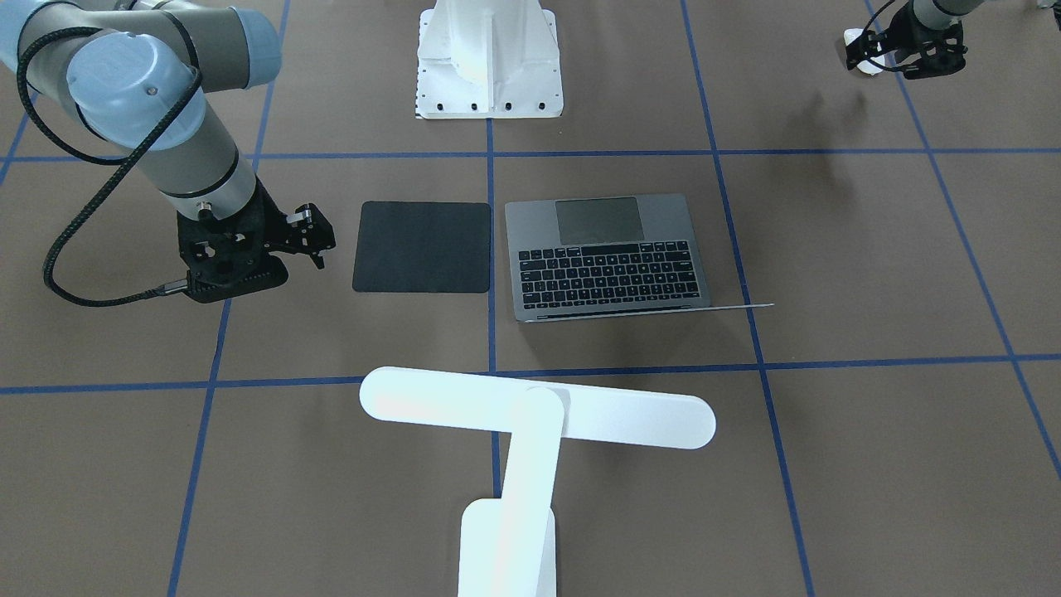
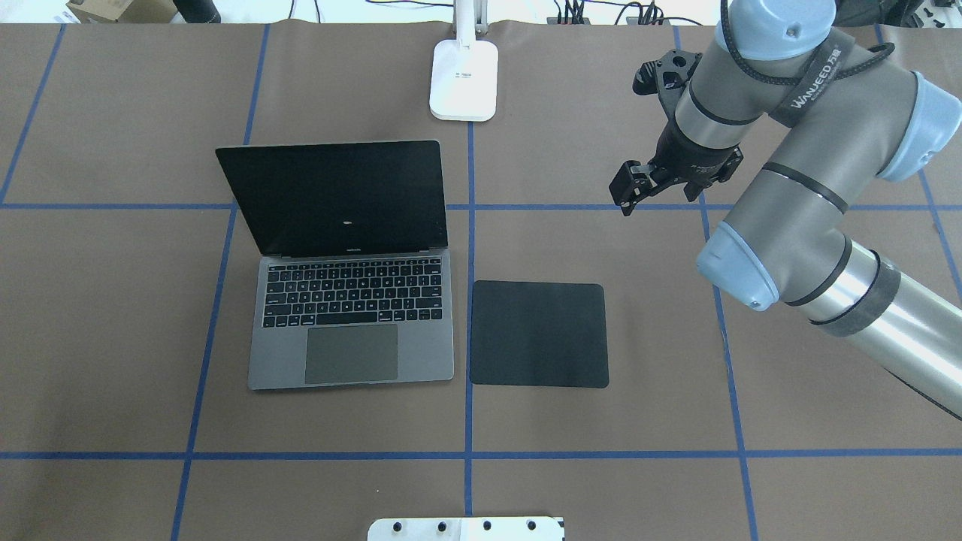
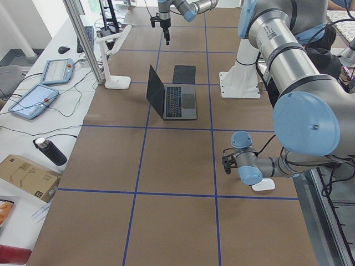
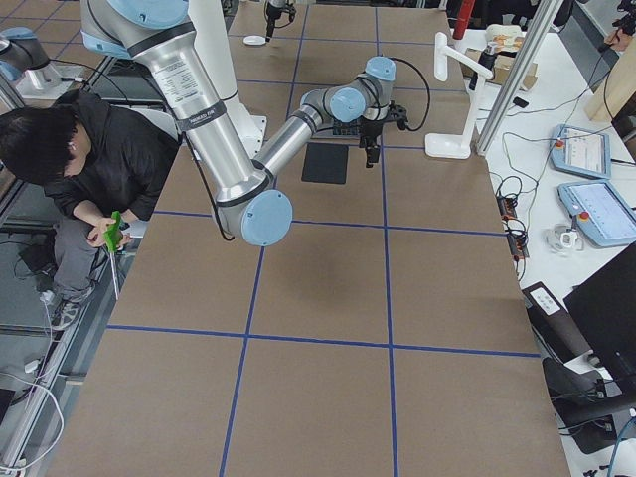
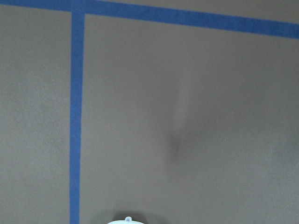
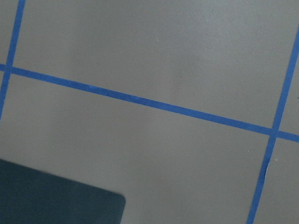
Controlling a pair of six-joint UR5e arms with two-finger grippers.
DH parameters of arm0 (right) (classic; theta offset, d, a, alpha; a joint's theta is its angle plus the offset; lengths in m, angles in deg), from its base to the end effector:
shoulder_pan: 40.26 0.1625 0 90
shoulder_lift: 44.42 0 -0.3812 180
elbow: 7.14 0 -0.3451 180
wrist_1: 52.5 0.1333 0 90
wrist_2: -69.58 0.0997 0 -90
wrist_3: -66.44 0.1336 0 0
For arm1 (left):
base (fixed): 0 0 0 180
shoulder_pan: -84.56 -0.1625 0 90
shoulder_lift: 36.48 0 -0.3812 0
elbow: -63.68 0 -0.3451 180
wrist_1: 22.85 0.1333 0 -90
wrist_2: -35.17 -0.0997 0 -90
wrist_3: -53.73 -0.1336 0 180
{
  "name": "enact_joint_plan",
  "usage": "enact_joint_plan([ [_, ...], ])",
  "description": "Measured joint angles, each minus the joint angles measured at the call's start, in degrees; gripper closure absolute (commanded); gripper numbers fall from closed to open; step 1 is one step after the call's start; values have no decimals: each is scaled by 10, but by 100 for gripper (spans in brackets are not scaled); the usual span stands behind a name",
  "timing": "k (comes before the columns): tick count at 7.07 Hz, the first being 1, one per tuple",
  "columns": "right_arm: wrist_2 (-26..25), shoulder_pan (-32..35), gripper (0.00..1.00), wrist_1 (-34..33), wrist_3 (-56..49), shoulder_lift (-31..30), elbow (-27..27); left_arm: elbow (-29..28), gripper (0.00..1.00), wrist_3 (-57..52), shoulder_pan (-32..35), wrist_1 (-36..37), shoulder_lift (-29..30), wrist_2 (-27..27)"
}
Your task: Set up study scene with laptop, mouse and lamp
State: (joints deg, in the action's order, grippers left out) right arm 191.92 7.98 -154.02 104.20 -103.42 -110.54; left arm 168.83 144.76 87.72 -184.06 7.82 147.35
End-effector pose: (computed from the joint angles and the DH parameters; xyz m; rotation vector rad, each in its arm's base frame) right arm -0.3454 -0.4797 0.2885 0.0784 -0.7798 -0.2281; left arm 0.1758 -0.0927 0.6330 -0.3573 0.7069 0.0681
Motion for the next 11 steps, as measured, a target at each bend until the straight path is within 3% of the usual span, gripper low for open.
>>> enact_joint_plan([
  [2,-2,-3,1,0,0,0,0,-8,0,3,-30,-6,0,-1],
  [6,-4,-12,1,0,0,4,0,-91,0,19,-57,-117,5,-1],
  [11,-5,-13,1,0,-1,3,-4,-96,0,63,-98,-126,25,-2],
])
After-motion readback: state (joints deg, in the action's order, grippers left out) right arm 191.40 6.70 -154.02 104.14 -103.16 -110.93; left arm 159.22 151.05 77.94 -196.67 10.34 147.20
